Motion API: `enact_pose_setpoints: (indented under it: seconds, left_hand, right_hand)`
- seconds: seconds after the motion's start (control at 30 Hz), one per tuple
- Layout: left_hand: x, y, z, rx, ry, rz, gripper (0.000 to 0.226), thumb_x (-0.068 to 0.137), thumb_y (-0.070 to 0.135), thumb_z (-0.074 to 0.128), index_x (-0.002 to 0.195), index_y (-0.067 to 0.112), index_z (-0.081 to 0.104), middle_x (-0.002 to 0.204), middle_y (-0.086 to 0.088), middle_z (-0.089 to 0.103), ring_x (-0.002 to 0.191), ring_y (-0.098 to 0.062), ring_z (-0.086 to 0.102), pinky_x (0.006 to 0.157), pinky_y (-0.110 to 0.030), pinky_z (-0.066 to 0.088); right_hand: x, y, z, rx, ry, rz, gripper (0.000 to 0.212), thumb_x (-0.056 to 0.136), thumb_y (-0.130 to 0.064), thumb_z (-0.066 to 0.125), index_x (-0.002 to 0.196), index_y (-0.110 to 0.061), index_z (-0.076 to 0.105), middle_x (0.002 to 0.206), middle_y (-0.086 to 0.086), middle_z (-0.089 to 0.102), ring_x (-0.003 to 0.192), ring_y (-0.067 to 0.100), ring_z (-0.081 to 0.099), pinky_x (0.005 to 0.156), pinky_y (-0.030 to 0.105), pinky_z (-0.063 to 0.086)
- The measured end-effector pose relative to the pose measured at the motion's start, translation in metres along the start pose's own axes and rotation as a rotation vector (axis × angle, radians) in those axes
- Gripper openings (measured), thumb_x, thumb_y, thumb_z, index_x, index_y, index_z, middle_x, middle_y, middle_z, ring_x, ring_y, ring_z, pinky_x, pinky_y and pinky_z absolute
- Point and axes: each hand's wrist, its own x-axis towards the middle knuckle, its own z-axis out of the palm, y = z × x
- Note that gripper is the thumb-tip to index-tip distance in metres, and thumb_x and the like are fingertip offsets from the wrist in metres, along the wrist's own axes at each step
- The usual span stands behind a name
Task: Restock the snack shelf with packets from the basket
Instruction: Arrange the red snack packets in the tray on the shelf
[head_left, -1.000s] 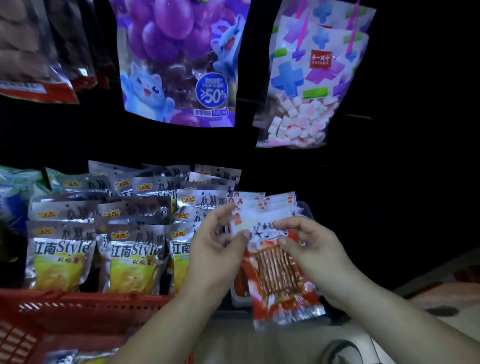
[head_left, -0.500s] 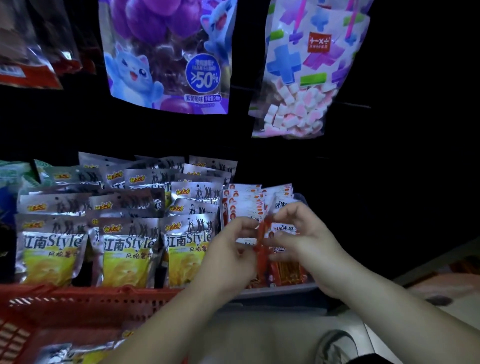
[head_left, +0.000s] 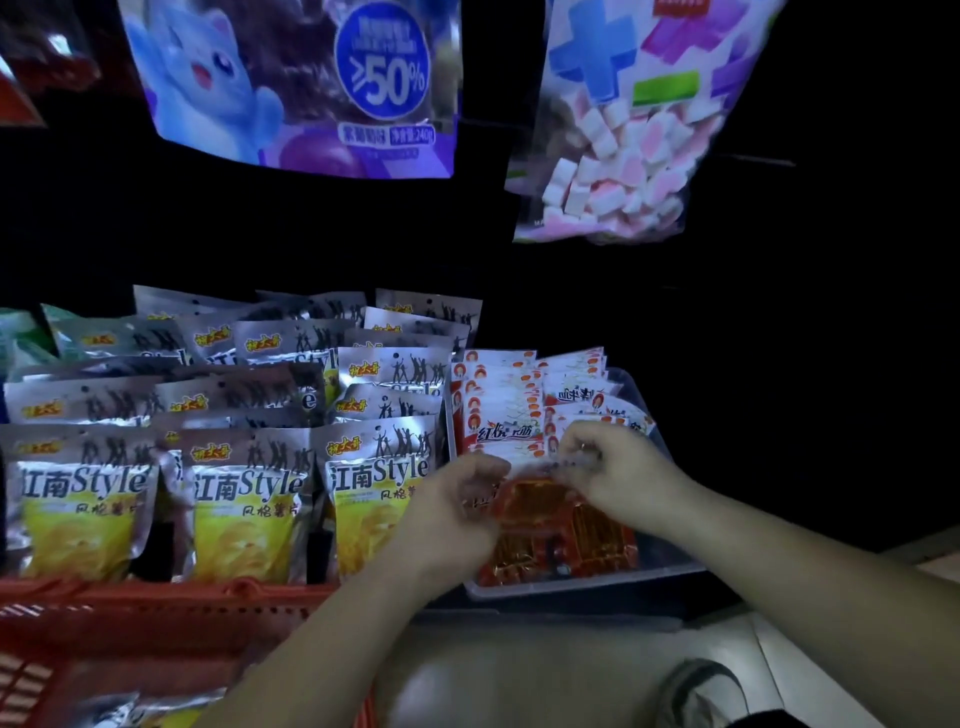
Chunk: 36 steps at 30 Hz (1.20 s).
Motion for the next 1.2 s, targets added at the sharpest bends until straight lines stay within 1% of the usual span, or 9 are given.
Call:
enact_pose_setpoints:
  seconds: [0.13,0.27,0.37,0.43,0.5,0.63,0.8,1.0,1.2]
  left_hand:
    - [0.010,-0.015,-0.011,0.102,0.065,-0.031,0.049,0.084,-0.012,0.055,0.111,0.027,0.065,0.113,0.008,0.067,0.107,-0.007,0.062,0.076,-0.019,0.057]
    - [0.005,-0.018,-0.011,0.181,-0.035,0.035,0.050,0.080,-0.018,0.047,0.106,0.016,0.071,0.105,0.001,0.072,0.100,-0.014,0.067,0.078,-0.011,0.052]
    - [-0.001,-0.022,-0.005,0.145,-0.150,0.002,0.045,0.083,-0.016,0.046,0.105,0.011,0.074,0.101,-0.003,0.075,0.098,-0.017,0.070,0.083,-0.016,0.054]
    - [-0.003,-0.026,-0.004,0.199,-0.249,-0.006,0.029,0.092,0.006,0.056,0.104,0.023,0.076,0.098,0.005,0.077,0.097,-0.013,0.071,0.086,-0.023,0.056]
    - [-0.005,-0.028,-0.004,0.350,-0.338,-0.008,0.021,0.099,0.025,0.057,0.113,0.031,0.073,0.101,0.010,0.076,0.096,-0.005,0.069,0.089,-0.023,0.055]
    - [-0.003,-0.027,0.002,0.568,-0.330,0.058,0.028,0.101,0.029,0.054,0.125,0.034,0.067,0.110,0.015,0.073,0.098,0.000,0.065,0.087,-0.017,0.052]
    - [0.001,-0.036,0.007,0.550,-0.244,0.117,0.026,0.094,0.024,0.058,0.115,0.033,0.070,0.094,0.014,0.074,0.085,0.000,0.066,0.079,-0.025,0.056]
    - [0.004,-0.047,0.006,0.458,-0.255,0.133,0.024,0.093,0.021,0.059,0.112,0.028,0.072,0.085,0.010,0.074,0.080,-0.003,0.069,0.074,-0.027,0.057]
    - [0.008,-0.046,-0.003,0.361,0.027,0.187,0.014,0.086,0.015,0.072,0.089,0.029,0.073,0.074,0.012,0.070,0.064,-0.006,0.066,0.057,-0.022,0.050]
  right_hand:
    - [0.001,0.021,0.029,-0.023,-0.209,0.035,0.029,0.091,-0.011,0.071,0.075,-0.031,0.060,0.080,-0.006,0.064,0.078,0.015,0.063,0.076,0.040,0.056]
    - [0.001,0.023,0.045,-0.111,-0.508,0.066,0.008,0.086,-0.038,0.077,0.084,-0.033,0.071,0.089,-0.008,0.071,0.087,0.010,0.064,0.086,0.035,0.055]
    - [0.000,0.010,0.032,-0.065,-0.770,0.169,0.045,0.071,-0.052,0.076,0.114,-0.042,0.074,0.118,-0.018,0.070,0.114,0.004,0.061,0.107,0.031,0.046]
    - [0.004,0.009,0.021,0.074,-0.849,0.252,0.046,0.064,-0.042,0.074,0.110,-0.041,0.076,0.121,-0.009,0.073,0.119,0.013,0.063,0.110,0.036,0.046]
    - [0.013,0.016,0.018,0.132,-0.792,0.307,0.029,0.072,-0.030,0.073,0.101,-0.033,0.079,0.112,0.002,0.076,0.112,0.021,0.069,0.105,0.042,0.052]
    - [0.042,0.036,0.035,-0.083,-0.288,0.166,0.011,0.094,-0.020,0.070,0.098,-0.030,0.066,0.106,-0.004,0.067,0.101,0.015,0.065,0.098,0.040,0.056]
    - [0.051,0.042,0.071,0.171,-0.130,0.243,0.056,0.083,-0.029,0.086,0.131,-0.027,0.057,0.119,-0.002,0.061,0.111,0.019,0.062,0.095,0.033,0.051]
    - [0.053,0.048,0.072,0.111,-0.217,0.148,0.015,0.087,-0.023,0.080,0.084,-0.028,0.067,0.093,-0.006,0.065,0.089,0.012,0.062,0.078,0.028,0.048]
    - [0.025,0.060,0.051,0.365,-0.487,0.185,0.024,0.089,-0.015,0.073,0.075,-0.033,0.065,0.070,-0.010,0.060,0.067,0.010,0.054,0.064,0.027,0.043]
